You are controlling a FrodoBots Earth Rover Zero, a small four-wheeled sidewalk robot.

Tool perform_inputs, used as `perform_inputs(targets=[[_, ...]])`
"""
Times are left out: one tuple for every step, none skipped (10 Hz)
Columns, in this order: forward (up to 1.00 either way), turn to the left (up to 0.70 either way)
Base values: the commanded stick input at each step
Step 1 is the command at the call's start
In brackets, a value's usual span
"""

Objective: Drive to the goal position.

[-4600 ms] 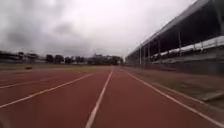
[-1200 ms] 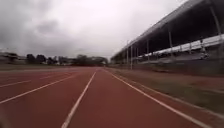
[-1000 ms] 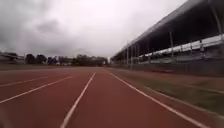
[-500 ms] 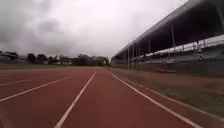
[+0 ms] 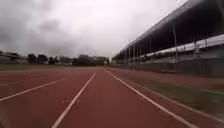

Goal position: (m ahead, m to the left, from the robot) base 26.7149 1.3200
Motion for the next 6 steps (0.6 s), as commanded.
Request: perform_inputs(targets=[[0.7,0.0],[0.7,0.0],[0.7,0.0],[0.7,0.0],[0.7,0.0],[0.7,0.0]])
